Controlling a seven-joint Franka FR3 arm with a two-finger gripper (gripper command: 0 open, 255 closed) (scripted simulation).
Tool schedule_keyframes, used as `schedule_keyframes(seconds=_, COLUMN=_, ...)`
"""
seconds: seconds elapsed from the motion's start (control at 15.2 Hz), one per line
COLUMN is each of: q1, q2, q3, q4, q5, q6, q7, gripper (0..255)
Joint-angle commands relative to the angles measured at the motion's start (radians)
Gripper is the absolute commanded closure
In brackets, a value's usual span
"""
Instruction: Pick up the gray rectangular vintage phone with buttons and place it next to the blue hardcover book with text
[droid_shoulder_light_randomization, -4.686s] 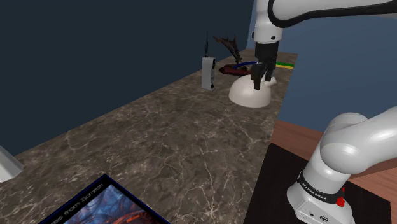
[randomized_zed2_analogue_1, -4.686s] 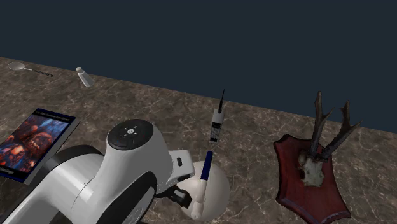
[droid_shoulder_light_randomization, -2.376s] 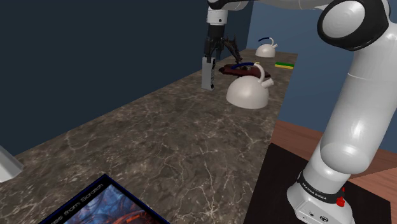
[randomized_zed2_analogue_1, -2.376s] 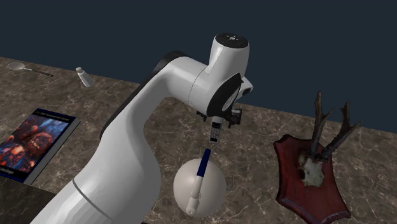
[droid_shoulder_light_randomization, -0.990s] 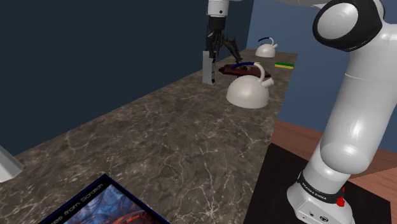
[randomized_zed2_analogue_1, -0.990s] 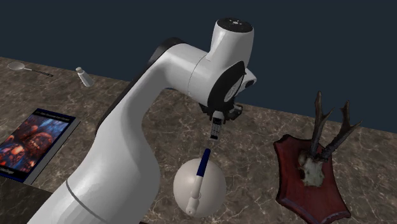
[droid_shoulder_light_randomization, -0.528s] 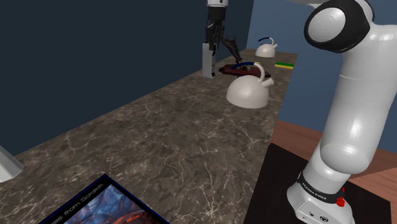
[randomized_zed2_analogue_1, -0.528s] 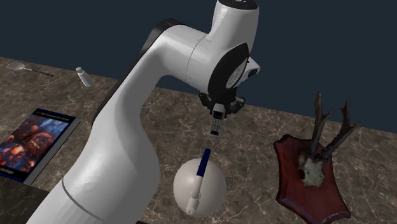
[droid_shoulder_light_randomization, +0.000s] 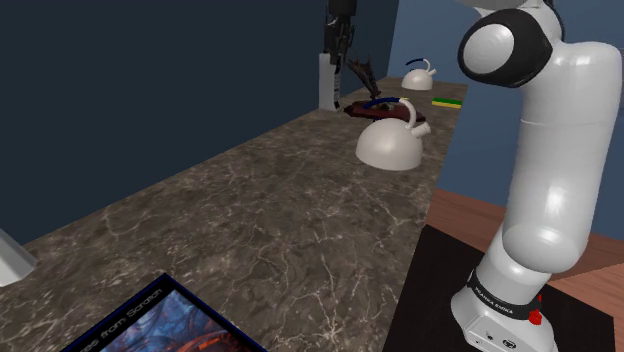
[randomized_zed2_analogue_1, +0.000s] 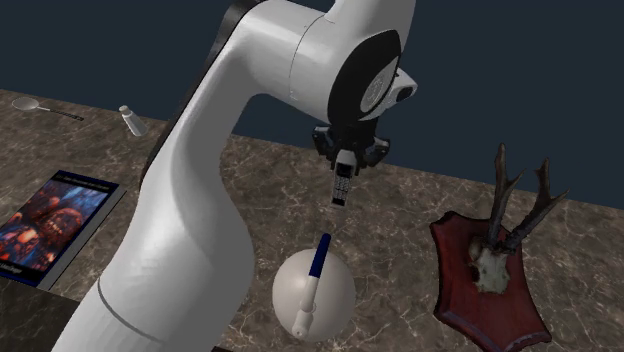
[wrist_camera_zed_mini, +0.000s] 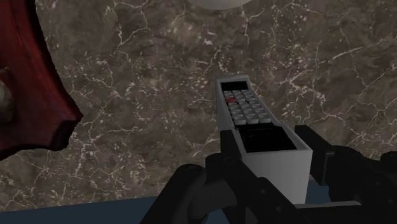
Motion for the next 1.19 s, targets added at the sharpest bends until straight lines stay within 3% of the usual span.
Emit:
schedule_keyframes(seconds=0.0, q1=0.015, q2=-0.03, q3=0.006, q4=-0.034, q5=-0.006, q6=0.005, q7=0.018, gripper=255)
schedule_keyframes(seconds=0.46, q1=0.116, q2=-0.264, q3=0.071, q4=-0.346, q5=-0.042, q6=0.087, q7=0.168, gripper=255)
schedule_keyframes(seconds=1.12, q1=0.218, q2=-0.459, q3=0.199, q4=-0.57, q5=-0.036, q6=0.116, q7=0.398, gripper=255)
